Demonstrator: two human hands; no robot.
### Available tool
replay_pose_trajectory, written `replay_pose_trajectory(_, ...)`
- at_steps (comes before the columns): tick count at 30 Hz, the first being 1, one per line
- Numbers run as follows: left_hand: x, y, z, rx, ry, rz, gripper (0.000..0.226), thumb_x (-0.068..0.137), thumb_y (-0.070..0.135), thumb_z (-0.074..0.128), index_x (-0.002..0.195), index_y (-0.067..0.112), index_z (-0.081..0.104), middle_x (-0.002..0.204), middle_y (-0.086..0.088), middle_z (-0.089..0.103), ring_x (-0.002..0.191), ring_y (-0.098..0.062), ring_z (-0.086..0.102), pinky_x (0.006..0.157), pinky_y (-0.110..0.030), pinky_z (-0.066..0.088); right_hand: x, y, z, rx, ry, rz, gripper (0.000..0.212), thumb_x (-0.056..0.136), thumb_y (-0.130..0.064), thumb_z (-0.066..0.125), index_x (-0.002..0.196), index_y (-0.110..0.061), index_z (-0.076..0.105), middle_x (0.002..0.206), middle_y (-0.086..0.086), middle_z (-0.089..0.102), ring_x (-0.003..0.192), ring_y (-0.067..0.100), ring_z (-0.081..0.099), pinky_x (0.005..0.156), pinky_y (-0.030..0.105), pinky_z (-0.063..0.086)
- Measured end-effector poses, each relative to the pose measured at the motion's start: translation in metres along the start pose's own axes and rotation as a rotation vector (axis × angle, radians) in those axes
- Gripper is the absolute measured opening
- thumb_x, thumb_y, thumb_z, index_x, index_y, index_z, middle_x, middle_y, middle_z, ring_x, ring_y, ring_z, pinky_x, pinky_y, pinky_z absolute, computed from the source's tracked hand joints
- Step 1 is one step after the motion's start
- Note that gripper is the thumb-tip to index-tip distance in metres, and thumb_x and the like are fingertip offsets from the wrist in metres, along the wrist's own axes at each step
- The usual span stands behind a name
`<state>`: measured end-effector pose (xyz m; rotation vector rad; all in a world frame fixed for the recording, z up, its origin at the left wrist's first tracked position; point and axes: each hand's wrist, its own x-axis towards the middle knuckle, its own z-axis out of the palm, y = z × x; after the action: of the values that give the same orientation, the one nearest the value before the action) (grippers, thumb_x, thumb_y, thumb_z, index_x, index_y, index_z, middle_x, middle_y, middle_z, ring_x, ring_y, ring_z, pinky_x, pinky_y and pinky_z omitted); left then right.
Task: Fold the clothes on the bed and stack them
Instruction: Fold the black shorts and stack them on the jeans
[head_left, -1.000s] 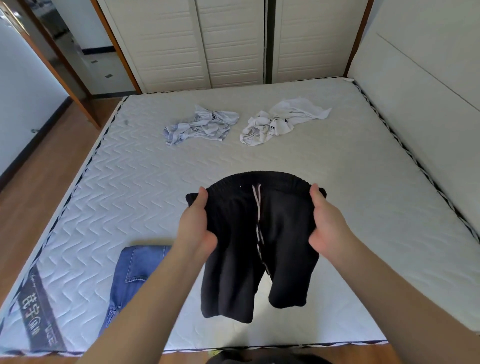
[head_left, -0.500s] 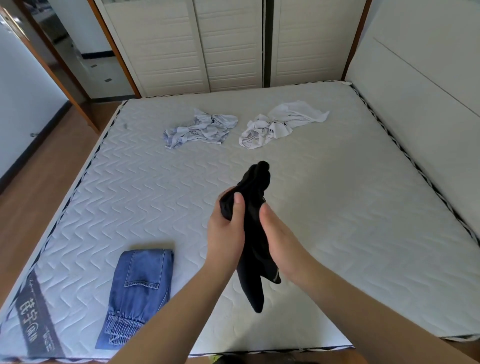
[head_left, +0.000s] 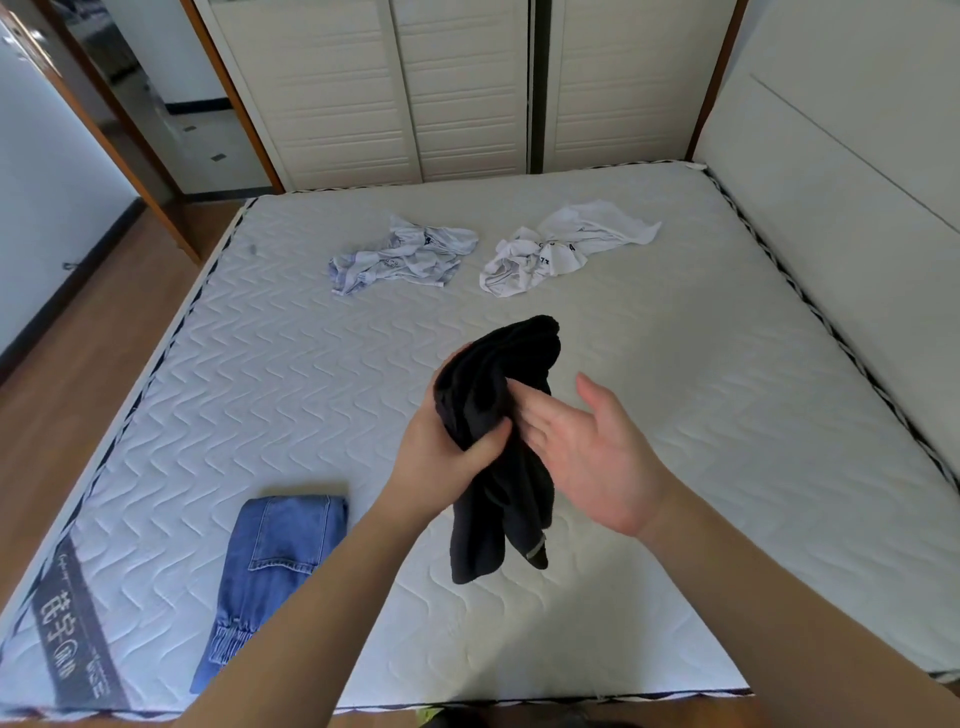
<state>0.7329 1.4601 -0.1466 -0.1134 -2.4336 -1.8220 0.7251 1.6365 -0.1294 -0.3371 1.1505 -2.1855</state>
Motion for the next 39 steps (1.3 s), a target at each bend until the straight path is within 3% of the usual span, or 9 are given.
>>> replay_pose_trajectory(4,0.002,-0.006,-0.017,-0.333,0.080,-0.204,0.042,0.072,0.028,0.064,0.114,0.028,0.064,0.113,0.004,0.071,0.111,-0.014,0.064,0.094,-0.032,0.048,0.000,-0.005,-0.018,-0.249,0.134,-0.020,0.059,0.098,-0.050,0.021,0.131,-0.023,0.062,0.141,-0.004,0.056,0.136,0.008,0.045,0.113,0.034,0.031)
replay_pose_trajectory(8,0.004,-0.013,-0.032,-0.431,0.061,-0.324,0.042,0.061,0.035,0.064,0.102,0.041,0.069,0.108,0.005,0.072,0.104,-0.012,0.067,0.089,-0.033,0.048,0.004,-0.001,-0.032,-0.838,0.538,-0.238,0.032,0.091,-0.043,0.055,0.123,-0.048,0.055,0.129,-0.021,0.055,0.121,-0.004,0.050,0.111,0.038,0.038)
replay_pose_trajectory(11,0.004,-0.017,-0.040,-0.426,0.033,-0.315,0.043,0.063,0.033,0.063,0.104,0.041,0.067,0.105,0.005,0.072,0.102,-0.013,0.067,0.093,-0.036,0.047,0.005,-0.002,-0.040,-1.036,0.333,-0.269,0.056,0.088,-0.039,0.069,0.132,-0.056,0.040,0.146,-0.024,0.033,0.138,-0.002,0.032,0.112,0.029,0.032)
replay_pose_trajectory(13,0.005,-0.019,-0.043,-0.431,-0.007,-0.289,0.043,0.065,0.030,0.062,0.107,0.038,0.067,0.106,0.004,0.071,0.103,-0.014,0.065,0.095,-0.037,0.048,0.010,-0.004,-0.040,-1.039,0.224,-0.245,0.055,0.084,-0.036,0.072,0.128,-0.054,0.044,0.145,-0.022,0.038,0.137,0.001,0.037,0.110,0.030,0.036)
replay_pose_trajectory(16,0.007,-0.018,-0.045,-0.548,-0.016,-0.270,0.039,0.071,0.017,0.058,0.104,0.034,0.070,0.103,0.000,0.071,0.098,-0.014,0.067,0.081,-0.028,0.055,0.016,-0.003,-0.040,-0.998,0.221,-0.247,0.047,0.081,-0.027,0.078,0.109,-0.051,0.050,0.118,-0.024,0.058,0.111,0.005,0.061,0.097,0.020,0.046)
replay_pose_trajectory(22,0.006,-0.018,-0.057,-0.608,-0.070,-0.214,0.035,0.072,0.013,0.056,0.100,0.026,0.072,0.101,-0.003,0.071,0.095,-0.017,0.067,0.081,-0.028,0.055,0.022,-0.006,-0.040,-1.117,0.245,-0.286,0.039,0.078,-0.026,0.082,0.088,-0.047,0.051,0.091,-0.019,0.065,0.088,0.002,0.066,0.078,0.009,0.045)
replay_pose_trajectory(26,0.005,-0.016,-0.077,-0.345,-0.118,-0.040,0.030,0.074,0.020,0.064,0.103,0.023,0.069,0.101,-0.001,0.070,0.097,-0.016,0.064,0.086,-0.026,0.051,0.022,-0.017,-0.034,-1.230,0.267,-0.340,0.026,0.081,-0.043,0.074,0.091,-0.048,0.050,0.092,-0.021,0.064,0.081,0.010,0.066,0.069,0.021,0.050)
replay_pose_trajectory(30,0.007,-0.008,-0.101,-0.080,-0.230,0.064,0.055,0.079,-0.002,0.063,0.131,0.013,0.050,0.096,0.010,0.063,0.089,-0.010,0.059,0.088,-0.020,0.047,0.023,-0.024,-0.024,-1.295,0.237,-0.412,0.028,0.081,-0.050,0.070,0.099,-0.044,0.049,0.096,-0.020,0.062,0.083,0.006,0.062,0.069,0.021,0.050)
replay_pose_trajectory(39,0.014,0.015,-0.098,0.895,-0.450,0.107,0.087,0.067,0.026,0.077,0.141,0.042,0.034,0.126,0.013,0.054,0.115,-0.010,0.053,0.098,-0.035,0.044,0.026,-0.023,-0.011,-1.500,0.222,-0.476,0.033,0.081,-0.037,0.076,0.103,-0.028,0.053,0.096,-0.021,0.052,0.081,-0.005,0.053,0.070,0.010,0.040)
